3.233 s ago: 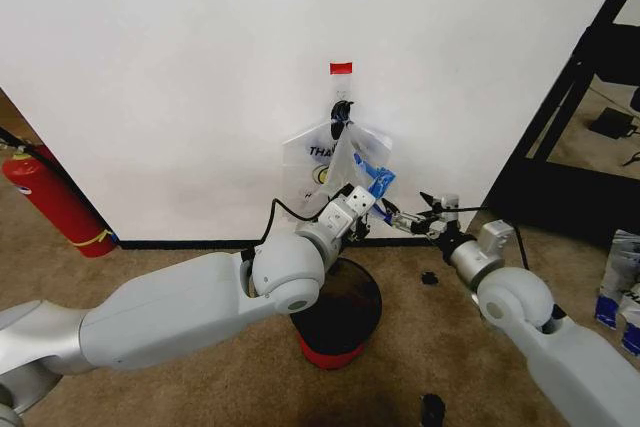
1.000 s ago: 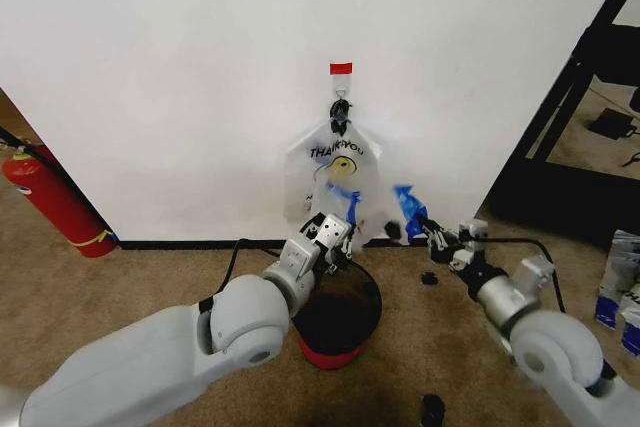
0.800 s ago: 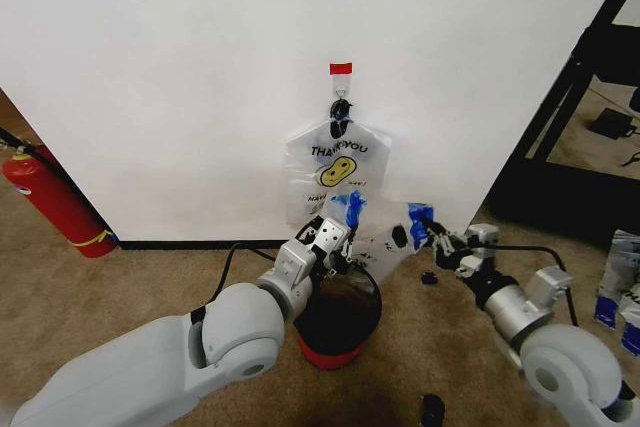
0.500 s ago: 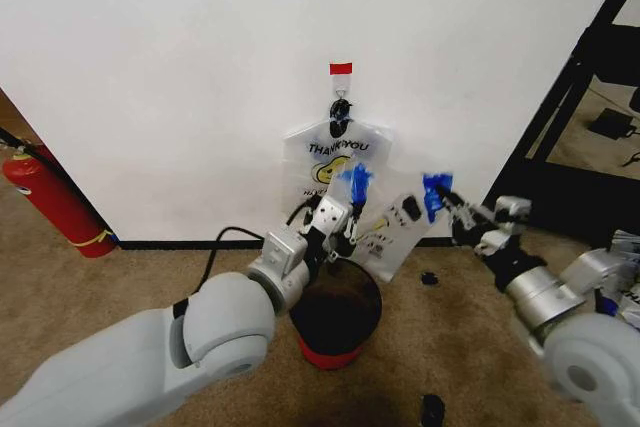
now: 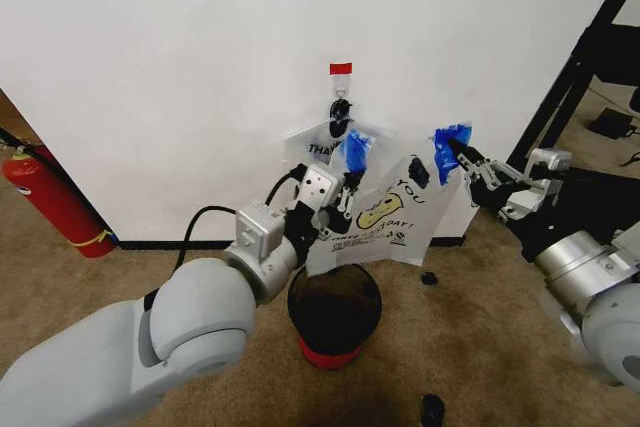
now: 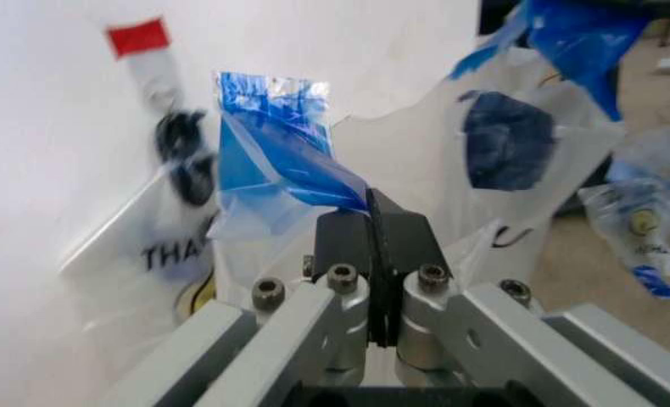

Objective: Pick up the garbage bag from the wall and place it over the trash bin.

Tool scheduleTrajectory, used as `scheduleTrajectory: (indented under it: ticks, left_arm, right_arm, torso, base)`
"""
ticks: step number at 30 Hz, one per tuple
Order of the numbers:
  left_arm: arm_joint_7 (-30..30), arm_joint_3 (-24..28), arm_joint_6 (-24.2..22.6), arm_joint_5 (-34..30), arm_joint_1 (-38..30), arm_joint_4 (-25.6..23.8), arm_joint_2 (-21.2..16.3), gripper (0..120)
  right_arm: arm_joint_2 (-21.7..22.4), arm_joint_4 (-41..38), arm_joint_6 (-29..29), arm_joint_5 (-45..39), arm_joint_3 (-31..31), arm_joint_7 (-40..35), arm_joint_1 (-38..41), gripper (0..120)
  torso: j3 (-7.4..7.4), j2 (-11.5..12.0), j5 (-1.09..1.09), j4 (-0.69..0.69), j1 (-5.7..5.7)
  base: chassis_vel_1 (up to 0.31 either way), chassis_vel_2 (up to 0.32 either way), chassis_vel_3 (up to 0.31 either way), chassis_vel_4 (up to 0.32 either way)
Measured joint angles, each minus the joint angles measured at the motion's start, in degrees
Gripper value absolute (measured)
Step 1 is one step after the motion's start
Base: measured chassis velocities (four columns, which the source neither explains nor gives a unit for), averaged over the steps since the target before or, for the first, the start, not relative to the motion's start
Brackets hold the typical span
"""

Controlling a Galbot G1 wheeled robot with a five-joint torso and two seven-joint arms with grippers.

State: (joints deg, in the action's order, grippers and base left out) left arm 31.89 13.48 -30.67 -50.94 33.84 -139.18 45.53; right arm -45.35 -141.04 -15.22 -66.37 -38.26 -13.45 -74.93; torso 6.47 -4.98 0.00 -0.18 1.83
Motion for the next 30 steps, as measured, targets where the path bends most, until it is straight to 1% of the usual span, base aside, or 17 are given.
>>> scheduleTrajectory:
  ticks: [1,2,4,6,8,9,11,14,15,17,20,25,30]
  left_arm:
    - [-0.24,-0.62,0.22,0.88,1.60,0.10,-0.16,0]
    - [-0.24,-0.62,0.22,0.88,1.60,0.10,-0.16,0]
    - [-1.00,-2.35,0.74,3.07,6.33,0.13,-0.34,0]
    - [-1.82,-4.00,1.44,5.41,10.74,0.27,-0.32,0]
    - [-2.55,-5.55,2.29,7.59,14.62,0.69,-0.16,0]
    - [-2.55,-5.55,2.29,7.59,14.62,0.69,-0.16,0]
    - [-3.07,-7.22,3.27,9.42,17.90,1.41,0.18,0]
    - [-3.19,-8.97,4.22,10.44,20.74,2.38,0.78,0]
    - [-3.19,-8.97,4.22,10.44,20.74,2.38,0.78,0]
    - [-3.36,-9.88,5.05,11.98,23.27,3.40,1.46,0]
    - [-3.42,-10.14,5.68,13.18,26.08,4.21,2.22,0]
    - [-3.22,-10.30,6.30,14.27,28.71,5.29,3.50,0]
    - [-2.74,-9.61,6.98,15.77,32.03,6.40,5.25,0]
  right_arm:
    - [-0.58,0.38,-0.04,0.43,0.97,0.04,0.36,0]
    - [-0.58,0.38,-0.04,0.43,0.97,0.04,0.36,0]
    - [-1.88,1.27,-0.22,1.09,3.48,0.05,1.46,0]
    - [-3.01,2.06,-0.28,1.82,5.78,0.01,2.27,0]
    - [-4.58,3.23,-0.29,3.55,8.77,0.10,2.78,0]
    - [-4.58,3.23,-0.29,3.55,8.77,0.10,2.78,0]
    - [-7.06,4.78,-0.28,4.83,12.63,-0.01,3.67,0]
    - [-9.38,7.32,-0.12,7.57,16.96,0.08,4.69,0]
    - [-9.38,7.32,-0.12,7.57,16.96,0.08,4.69,0]
    - [-11.02,9.11,0.00,8.77,19.69,0.12,5.33,0]
    - [-12.87,11.12,0.15,9.98,21.99,0.04,5.30,0]
    - [-15.53,13.52,0.44,12.24,24.05,0.02,3.53,0]
    - [-16.83,14.29,0.63,14.22,24.99,0.13,1.41,0]
  torso:
    - [0.00,0.00,0.00,-0.01,0.00]
    - [0.00,0.00,0.00,-0.01,0.00]
    - [0.00,0.00,0.01,0.00,0.00]
    - [0.00,0.00,-0.04,0.02,0.00]
    - [0.00,0.00,0.00,0.03,0.00]
    - [0.00,0.00,0.00,0.03,0.00]
    - [0.00,0.00,-0.01,0.00,0.00]
    - [0.00,0.00,0.00,0.00,0.00]
    - [0.00,0.00,0.00,0.00,0.00]
    - [0.00,0.00,-0.01,0.01,0.00]
    - [0.00,0.00,-0.01,0.01,0.00]
    - [-0.01,0.00,0.00,0.00,0.00]
    - [0.00,0.00,0.00,0.00,0.00]
  base:
    - [0.000,0.000,0.000,0.000]
    - [0.000,0.000,0.000,0.000]
    - [0.000,0.000,0.000,0.000]
    - [0.000,0.000,0.000,0.000]
    - [0.000,0.000,0.000,0.000]
    - [0.000,0.000,0.000,0.000]
    - [0.000,0.000,0.000,0.000]
    - [0.000,0.000,0.000,0.000]
    - [0.000,0.000,0.000,0.000]
    - [0.000,0.000,0.000,0.000]
    - [0.000,0.000,0.000,0.000]
    - [0.000,0.000,0.000,0.000]
    - [0.000,0.000,0.000,0.000]
